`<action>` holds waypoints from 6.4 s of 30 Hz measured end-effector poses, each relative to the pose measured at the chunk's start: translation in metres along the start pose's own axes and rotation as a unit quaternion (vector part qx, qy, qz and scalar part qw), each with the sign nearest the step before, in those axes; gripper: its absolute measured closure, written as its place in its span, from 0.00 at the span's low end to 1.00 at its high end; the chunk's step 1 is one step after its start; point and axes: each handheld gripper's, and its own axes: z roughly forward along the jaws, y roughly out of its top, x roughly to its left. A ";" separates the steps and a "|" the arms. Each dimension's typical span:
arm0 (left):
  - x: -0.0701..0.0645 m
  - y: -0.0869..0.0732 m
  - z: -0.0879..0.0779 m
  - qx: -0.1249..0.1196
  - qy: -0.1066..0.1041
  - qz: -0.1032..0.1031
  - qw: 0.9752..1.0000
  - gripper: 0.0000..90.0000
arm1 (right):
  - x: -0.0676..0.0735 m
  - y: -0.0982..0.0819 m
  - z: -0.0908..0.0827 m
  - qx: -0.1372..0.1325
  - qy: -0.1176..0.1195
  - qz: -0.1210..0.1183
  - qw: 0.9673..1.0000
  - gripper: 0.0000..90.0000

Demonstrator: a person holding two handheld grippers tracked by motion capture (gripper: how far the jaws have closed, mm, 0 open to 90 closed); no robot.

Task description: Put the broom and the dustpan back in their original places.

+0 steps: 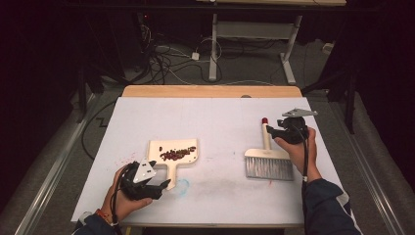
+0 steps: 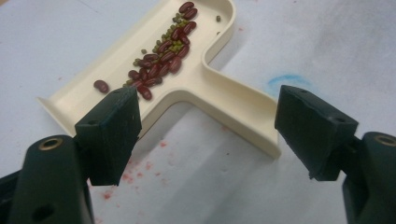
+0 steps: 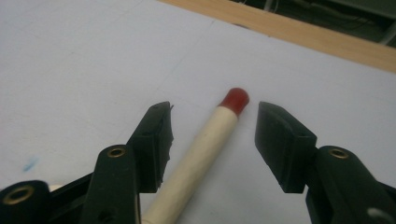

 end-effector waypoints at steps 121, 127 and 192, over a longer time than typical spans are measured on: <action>-0.008 -0.001 -0.004 -0.017 0.009 0.016 1.000 0.23 | 0.055 -0.059 -0.118 -0.123 0.043 -0.119 0.984 0.24; -0.008 -0.002 -0.004 -0.017 0.009 0.016 1.000 0.22 | 0.050 -0.072 -0.115 -0.116 0.031 -0.118 0.986 0.24; -0.009 -0.002 -0.004 -0.013 0.016 0.027 0.999 0.22 | 0.049 -0.121 -0.114 -0.111 0.001 -0.102 0.989 0.24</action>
